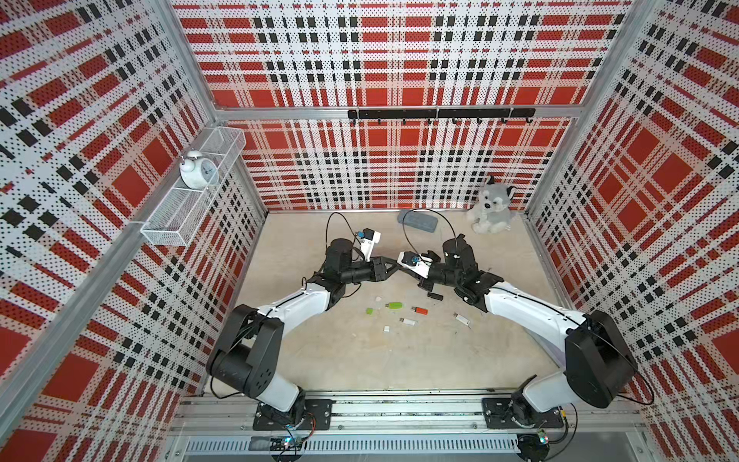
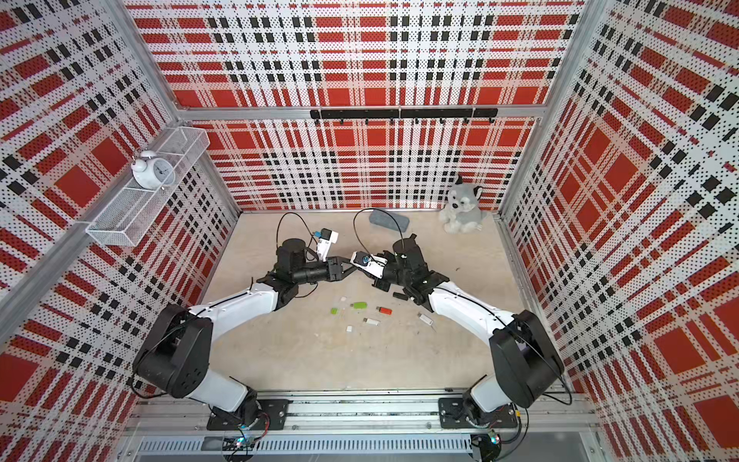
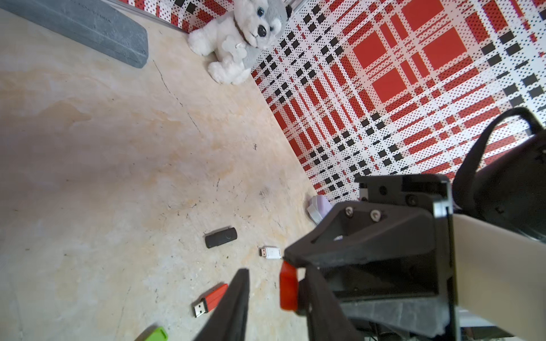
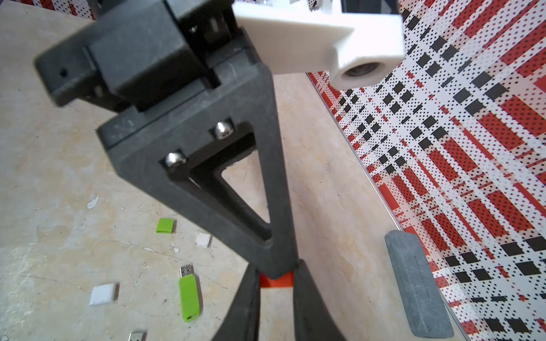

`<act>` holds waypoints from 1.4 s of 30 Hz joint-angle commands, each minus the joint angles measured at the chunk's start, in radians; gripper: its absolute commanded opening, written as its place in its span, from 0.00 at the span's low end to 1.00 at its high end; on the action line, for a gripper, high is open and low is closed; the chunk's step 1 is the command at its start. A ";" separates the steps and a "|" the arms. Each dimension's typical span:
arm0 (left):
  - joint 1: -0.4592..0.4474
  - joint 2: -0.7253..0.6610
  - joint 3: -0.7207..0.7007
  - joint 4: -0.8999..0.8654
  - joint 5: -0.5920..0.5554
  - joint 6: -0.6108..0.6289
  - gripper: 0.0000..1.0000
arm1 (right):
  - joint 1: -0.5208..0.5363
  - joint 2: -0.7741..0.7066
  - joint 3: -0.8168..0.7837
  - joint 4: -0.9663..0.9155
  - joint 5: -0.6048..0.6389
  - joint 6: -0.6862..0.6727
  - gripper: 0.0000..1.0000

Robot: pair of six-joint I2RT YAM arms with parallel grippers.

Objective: Close the usb drive cover
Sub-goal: Pick up the cover from the center of the board, then pick up the USB drive from the center of the board.

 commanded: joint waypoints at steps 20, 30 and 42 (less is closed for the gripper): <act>0.012 0.020 0.033 0.014 0.062 0.001 0.00 | 0.011 -0.027 -0.013 0.041 -0.008 0.003 0.29; 0.053 -0.064 0.039 -0.090 -0.024 0.097 0.00 | -0.031 -0.123 -0.041 -0.128 0.153 0.099 0.43; 0.113 -0.214 -0.012 -0.089 -0.098 0.112 0.00 | -0.040 0.051 0.050 -0.625 0.145 0.309 0.35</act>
